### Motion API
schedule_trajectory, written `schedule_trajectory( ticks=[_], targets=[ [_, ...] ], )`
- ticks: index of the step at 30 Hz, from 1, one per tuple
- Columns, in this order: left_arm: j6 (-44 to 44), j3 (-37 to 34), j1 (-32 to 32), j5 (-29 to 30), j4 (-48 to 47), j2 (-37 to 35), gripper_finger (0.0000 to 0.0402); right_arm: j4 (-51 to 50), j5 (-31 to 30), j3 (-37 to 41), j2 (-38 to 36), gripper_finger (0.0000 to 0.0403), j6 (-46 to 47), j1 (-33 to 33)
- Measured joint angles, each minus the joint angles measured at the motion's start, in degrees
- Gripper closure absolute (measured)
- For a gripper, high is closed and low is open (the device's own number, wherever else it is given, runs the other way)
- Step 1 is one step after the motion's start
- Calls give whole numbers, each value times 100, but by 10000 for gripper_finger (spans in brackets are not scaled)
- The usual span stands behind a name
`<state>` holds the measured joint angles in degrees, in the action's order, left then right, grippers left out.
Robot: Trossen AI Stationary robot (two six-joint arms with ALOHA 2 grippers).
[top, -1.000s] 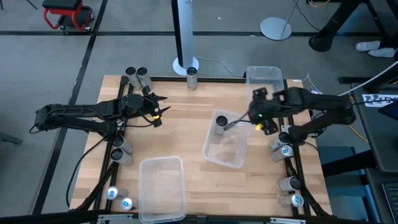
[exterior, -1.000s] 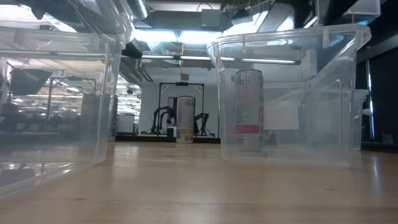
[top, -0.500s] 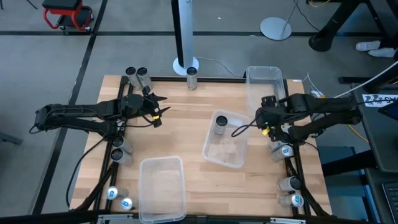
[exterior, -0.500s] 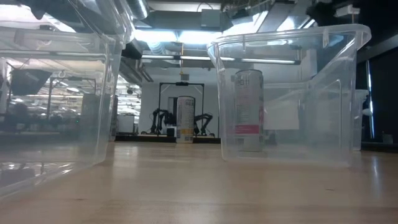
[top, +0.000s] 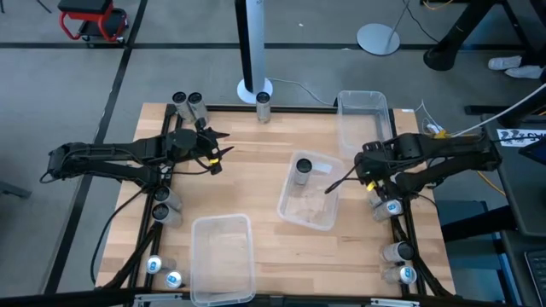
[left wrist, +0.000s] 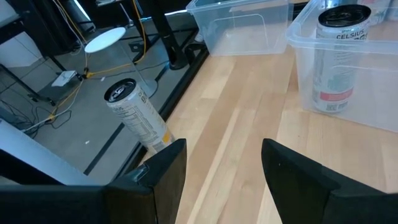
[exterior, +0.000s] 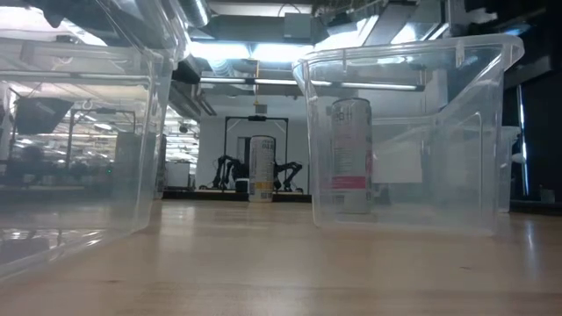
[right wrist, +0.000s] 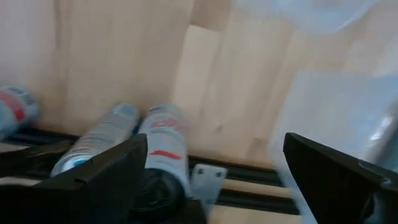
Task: Sort soda cans
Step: Put the middle right white and black peach soda can into the middle transparent bin
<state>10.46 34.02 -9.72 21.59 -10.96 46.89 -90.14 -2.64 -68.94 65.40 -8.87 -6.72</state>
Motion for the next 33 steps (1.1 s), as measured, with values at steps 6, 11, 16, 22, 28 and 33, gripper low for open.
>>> schedule_trajectory(
  ticks=[6, 11, 16, 22, 28, 33],
  targets=[
    [0, 0, -1, 1, -3, 0, 204, 35, 422, 527, -251, 26, 258, -2],
    [0, 0, -1, 1, 0, -2, 204, 27, 526, 901, -452, 26, 461, -2],
    [0, 0, 0, 1, 4, -2, 204, 20, 526, 1080, -687, 26, 627, -2],
    [-2, 0, -1, 0, 2, 0, 204, 0, 680, 1357, -810, 26, 733, -5],
    [-17, 0, 0, 1, 2, 0, 204, -1, 681, 1640, -863, 26, 729, -7],
    [-17, 0, -1, 1, 3, 0, 204, 14, 631, 1676, -856, 26, 719, -7]
  ],
)
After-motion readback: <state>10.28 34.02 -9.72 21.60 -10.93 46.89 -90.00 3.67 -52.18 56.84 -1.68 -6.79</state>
